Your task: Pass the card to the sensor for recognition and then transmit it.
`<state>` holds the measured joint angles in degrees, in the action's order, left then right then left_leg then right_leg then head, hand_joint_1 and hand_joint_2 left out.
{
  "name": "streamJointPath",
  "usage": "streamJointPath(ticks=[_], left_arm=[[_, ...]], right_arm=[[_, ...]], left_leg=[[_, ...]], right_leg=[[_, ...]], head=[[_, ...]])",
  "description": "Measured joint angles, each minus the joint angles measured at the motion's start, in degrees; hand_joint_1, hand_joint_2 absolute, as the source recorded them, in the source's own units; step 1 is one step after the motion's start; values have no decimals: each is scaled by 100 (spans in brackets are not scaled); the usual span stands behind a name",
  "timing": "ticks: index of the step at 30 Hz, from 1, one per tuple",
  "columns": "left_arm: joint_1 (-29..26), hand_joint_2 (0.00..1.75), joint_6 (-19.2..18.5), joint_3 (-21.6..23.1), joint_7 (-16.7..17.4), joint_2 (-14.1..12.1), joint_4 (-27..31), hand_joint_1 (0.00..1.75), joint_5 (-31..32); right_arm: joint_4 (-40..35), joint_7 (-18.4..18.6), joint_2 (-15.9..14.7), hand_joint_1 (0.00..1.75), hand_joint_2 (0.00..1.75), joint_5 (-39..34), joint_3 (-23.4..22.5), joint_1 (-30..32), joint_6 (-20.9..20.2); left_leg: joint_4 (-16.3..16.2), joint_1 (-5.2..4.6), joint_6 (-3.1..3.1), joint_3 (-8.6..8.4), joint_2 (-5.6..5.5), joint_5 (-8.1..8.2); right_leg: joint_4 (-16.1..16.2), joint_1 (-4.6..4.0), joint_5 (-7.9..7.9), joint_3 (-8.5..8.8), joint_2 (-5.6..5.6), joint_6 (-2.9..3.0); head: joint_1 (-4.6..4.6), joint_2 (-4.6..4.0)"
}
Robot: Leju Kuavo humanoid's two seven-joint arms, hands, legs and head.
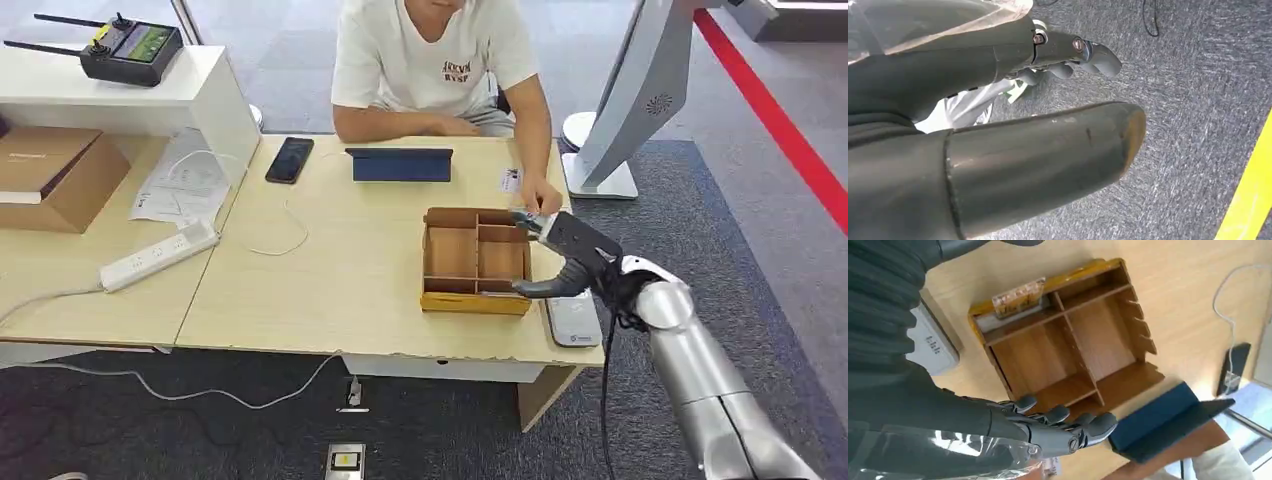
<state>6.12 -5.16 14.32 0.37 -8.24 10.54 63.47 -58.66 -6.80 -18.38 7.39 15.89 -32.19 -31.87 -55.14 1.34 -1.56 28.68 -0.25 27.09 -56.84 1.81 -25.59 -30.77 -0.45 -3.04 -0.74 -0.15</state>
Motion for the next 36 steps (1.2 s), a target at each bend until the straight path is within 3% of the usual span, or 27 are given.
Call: streamJointPath(ticks=[9,27,36], left_arm=[[2,0,4,-50,9,-17,0,0,81],[18,0,92,-164,72,-9,0,0,310],[20,0,92,-164,70,-7,0,0,352]], right_arm=[[-623,232,-140,0,175,405,118,543,-111],[-669,536,103,0,175,3259,608,983,2090],[-667,547,229,0,175,3458,704,1079,2220]], left_leg=[[1,0,0,1,1,0],[2,0,0,1,0,0],[2,0,0,0,1,0]], right_leg=[[0,0,0,0,0,0],[0,0,-1,0,0,1],[0,0,0,1,0,1]], head=[[2,0],[0,0],[0,0]])
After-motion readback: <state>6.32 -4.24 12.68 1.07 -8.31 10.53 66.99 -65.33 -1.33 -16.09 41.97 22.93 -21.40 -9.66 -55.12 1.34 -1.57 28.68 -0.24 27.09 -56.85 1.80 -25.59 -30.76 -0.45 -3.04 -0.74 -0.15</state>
